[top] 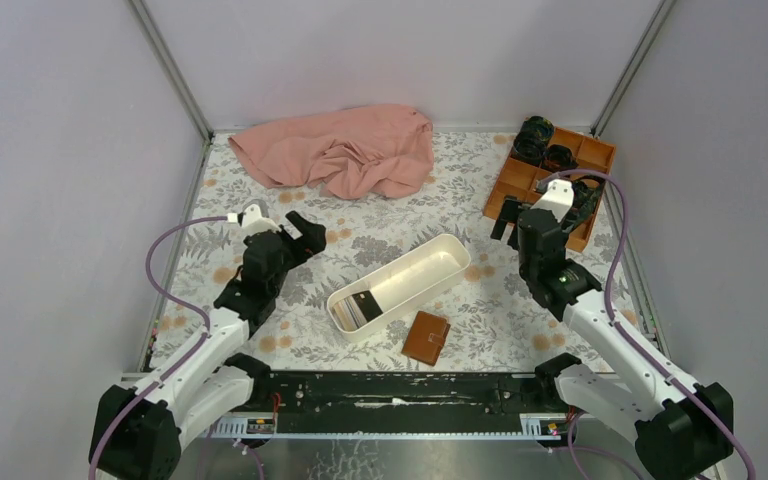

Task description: Take the credit cards out of the card holder

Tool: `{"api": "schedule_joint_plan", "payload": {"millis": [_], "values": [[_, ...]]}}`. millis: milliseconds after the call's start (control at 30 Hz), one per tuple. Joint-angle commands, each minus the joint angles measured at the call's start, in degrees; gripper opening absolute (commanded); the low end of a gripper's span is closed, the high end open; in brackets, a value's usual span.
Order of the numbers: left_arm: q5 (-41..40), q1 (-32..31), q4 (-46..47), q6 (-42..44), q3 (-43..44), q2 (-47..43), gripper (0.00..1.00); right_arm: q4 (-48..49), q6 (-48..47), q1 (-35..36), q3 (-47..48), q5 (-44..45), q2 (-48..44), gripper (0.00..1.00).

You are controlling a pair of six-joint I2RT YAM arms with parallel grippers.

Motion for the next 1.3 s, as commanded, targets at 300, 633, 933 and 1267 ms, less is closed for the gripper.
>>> {"api": "schedule_joint_plan", "payload": {"millis": [300,633,933,1267], "values": [[-0.1,-0.23,1.06,0.61,0.72,0.2,1.0,2.59,0.67,-0.16,-1.14,-0.42,1.03,0.9],[3.44,-0.17,-0.04,0.95,2.05,2.6,1.0,5.68,-7.29,0.13,-0.25,-24.51,3.88,0.62],[4.25,-0.19,-1.14,1.22,1.89,1.34,1.0,-0.23,-24.07,12.65,8.85,-34.12,17.25,0.8],[3.7,-0.26,-1.57,1.31,1.27,0.3,1.0,-1.57,-31.77,20.09,14.52,-21.74,24.46,0.82]]}}
